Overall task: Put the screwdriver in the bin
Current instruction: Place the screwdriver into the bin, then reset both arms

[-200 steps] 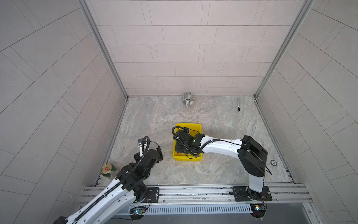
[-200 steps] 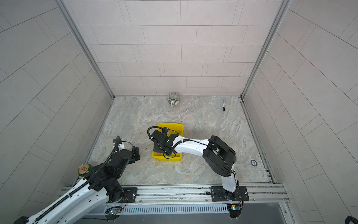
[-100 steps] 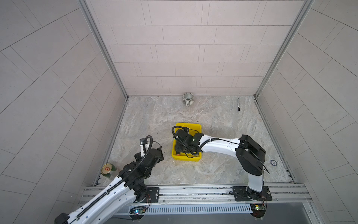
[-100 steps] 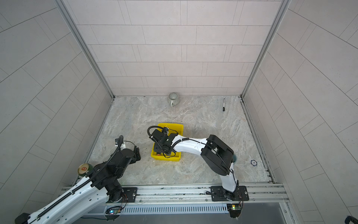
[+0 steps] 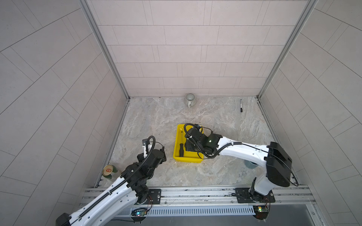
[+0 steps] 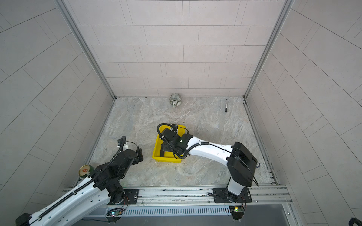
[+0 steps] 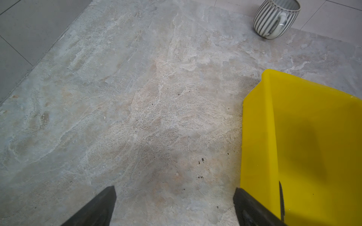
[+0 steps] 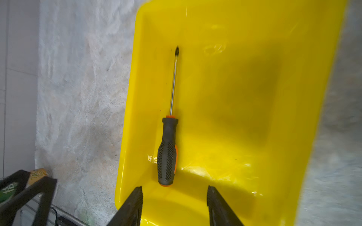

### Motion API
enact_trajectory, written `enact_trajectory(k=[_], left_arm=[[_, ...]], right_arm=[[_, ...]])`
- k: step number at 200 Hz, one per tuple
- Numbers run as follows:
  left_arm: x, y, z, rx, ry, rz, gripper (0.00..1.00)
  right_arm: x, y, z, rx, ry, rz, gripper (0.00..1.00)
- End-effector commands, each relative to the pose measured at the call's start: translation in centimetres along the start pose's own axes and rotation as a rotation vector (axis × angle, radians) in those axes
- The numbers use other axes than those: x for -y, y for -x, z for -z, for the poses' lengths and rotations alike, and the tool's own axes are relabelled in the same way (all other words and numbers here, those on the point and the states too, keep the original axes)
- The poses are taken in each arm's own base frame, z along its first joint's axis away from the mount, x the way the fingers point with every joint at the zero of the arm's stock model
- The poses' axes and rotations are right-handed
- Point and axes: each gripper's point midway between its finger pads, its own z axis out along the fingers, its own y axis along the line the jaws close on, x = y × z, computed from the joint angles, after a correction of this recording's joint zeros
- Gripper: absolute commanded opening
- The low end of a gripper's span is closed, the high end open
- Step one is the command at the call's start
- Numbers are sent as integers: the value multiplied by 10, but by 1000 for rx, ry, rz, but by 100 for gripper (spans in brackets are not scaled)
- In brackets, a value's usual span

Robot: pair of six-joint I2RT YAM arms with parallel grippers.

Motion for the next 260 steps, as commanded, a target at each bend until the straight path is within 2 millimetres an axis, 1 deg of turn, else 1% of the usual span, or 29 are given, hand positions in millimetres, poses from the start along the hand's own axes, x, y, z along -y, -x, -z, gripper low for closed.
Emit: enact_trajectory(k=[1,8,18,34,37,48,63,72,79,86,88,90,93,96,105,118,127,139,150,161,170,184,185,192,205,217,236,243,260], left_arm=[[3,4,-3,7,18,-6,100],[5,4,-4,3,17,-3,100],[11,7,-5,-3,7,-4,100],[22,19,-6,14,1,-24,100],[25,22,-6,22,-3,-57,100],[30,29,-10,48,10,-106,100],[25,28,-20,60,77,-173,100],[21,26,-24,60,108,-167,100],[25,26,-25,45,100,-181,100],[28,24,-26,30,88,-180,100],[28,23,-27,27,86,-180,100],[29,22,-27,24,84,-181,100],[30,21,-28,21,78,-181,100],[30,19,-29,17,74,-181,100],[33,16,-30,3,62,-182,100],[34,15,-30,-5,54,-187,100],[33,16,-30,-1,61,-191,100],[33,16,-30,5,63,-184,100],[33,15,-31,-1,58,-182,100],[32,14,-30,-6,61,-183,100],[32,16,-29,-7,65,-191,100],[30,15,-29,-3,71,-182,100],[30,15,-29,-3,70,-183,100],[31,15,-29,-4,61,-182,100],[29,16,-28,1,63,-174,100],[26,17,-26,4,75,-176,100],[24,16,-24,12,68,-159,100],[24,16,-24,16,62,-154,100],[22,18,-22,32,58,-143,100]], right_arm=[[53,24,33,143,-168,150,59],[66,27,42,180,-206,221,63],[90,29,53,214,-275,292,67],[129,22,62,233,-382,395,73],[136,20,63,234,-401,409,74],[157,15,67,237,-450,441,76],[174,7,73,236,-481,457,78],[182,3,75,239,-487,455,79],[185,2,77,250,-490,447,81],[188,3,80,266,-494,444,85],[189,3,81,272,-495,444,87],[190,4,82,277,-498,446,92],[190,6,84,289,-504,450,98],[191,8,87,301,-508,453,99],[194,16,97,345,-537,460,99],[198,34,118,445,-600,463,99],[194,47,129,505,-620,494,99],[191,68,139,567,-642,534,99],[198,92,149,621,-668,494,99],[215,115,152,652,-671,423,100],[231,131,150,678,-660,365,100],[266,153,147,756,-681,255,100],[270,151,143,750,-687,252,100],[290,153,134,775,-700,215,100],[313,152,117,797,-698,178,98],[324,150,102,782,-706,180,97],[329,145,72,699,-711,256,98],[333,141,65,675,-721,268,98],[338,138,57,682,-736,285,99]])
